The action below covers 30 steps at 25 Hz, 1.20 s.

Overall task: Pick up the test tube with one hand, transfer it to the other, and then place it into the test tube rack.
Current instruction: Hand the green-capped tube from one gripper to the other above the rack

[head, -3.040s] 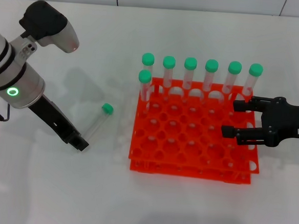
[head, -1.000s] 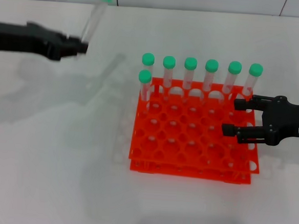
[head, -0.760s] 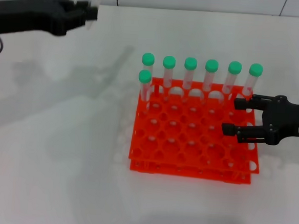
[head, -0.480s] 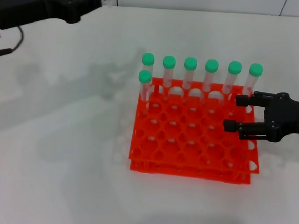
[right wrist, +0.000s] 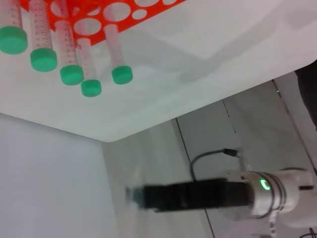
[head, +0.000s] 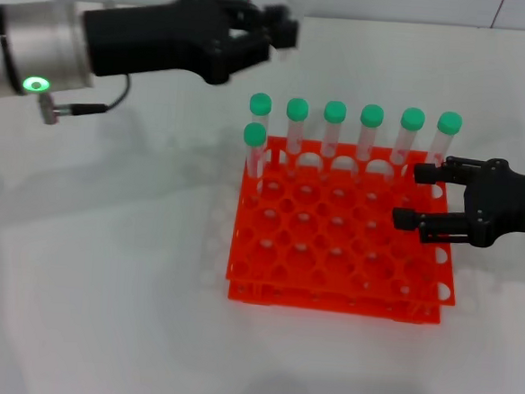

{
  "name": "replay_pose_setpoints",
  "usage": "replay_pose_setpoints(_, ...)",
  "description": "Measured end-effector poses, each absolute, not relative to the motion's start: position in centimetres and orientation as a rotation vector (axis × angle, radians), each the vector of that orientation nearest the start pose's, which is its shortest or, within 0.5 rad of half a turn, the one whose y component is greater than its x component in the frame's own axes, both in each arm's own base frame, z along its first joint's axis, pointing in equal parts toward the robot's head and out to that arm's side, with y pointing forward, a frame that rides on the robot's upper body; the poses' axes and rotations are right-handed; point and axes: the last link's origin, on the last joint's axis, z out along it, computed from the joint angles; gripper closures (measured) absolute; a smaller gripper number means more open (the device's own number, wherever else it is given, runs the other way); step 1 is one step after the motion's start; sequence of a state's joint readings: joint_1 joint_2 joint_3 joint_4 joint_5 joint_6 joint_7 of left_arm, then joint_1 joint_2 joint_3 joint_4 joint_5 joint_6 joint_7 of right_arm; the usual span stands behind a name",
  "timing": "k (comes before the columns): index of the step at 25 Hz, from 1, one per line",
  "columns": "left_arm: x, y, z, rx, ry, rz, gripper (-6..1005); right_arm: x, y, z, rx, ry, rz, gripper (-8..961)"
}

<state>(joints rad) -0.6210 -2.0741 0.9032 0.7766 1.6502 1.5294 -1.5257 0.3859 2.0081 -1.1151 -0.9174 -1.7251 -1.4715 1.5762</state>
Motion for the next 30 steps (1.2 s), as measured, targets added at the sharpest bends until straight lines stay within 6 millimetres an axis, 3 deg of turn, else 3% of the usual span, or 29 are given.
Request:
replay_pose_setpoints(7, -15.1, 38.7, -0.9, -2.849, -0.442, -0.791, 813, 24.3, 32.6, 1.8, -2.776, 0.562, 0.616, 127)
replay_pose_setpoints(13, -14.3, 38.8, -2.1, -2.920, -0.408, -0.698, 814, 24.4, 32.6, 1.8, -2.770, 0.557, 0.623, 127)
replay_pose_setpoints(30, -15.3, 38.2, -3.3, -2.964, -0.446, -0.608, 816, 24.3, 32.9, 2.6, -2.733, 0.546, 0.663, 127)
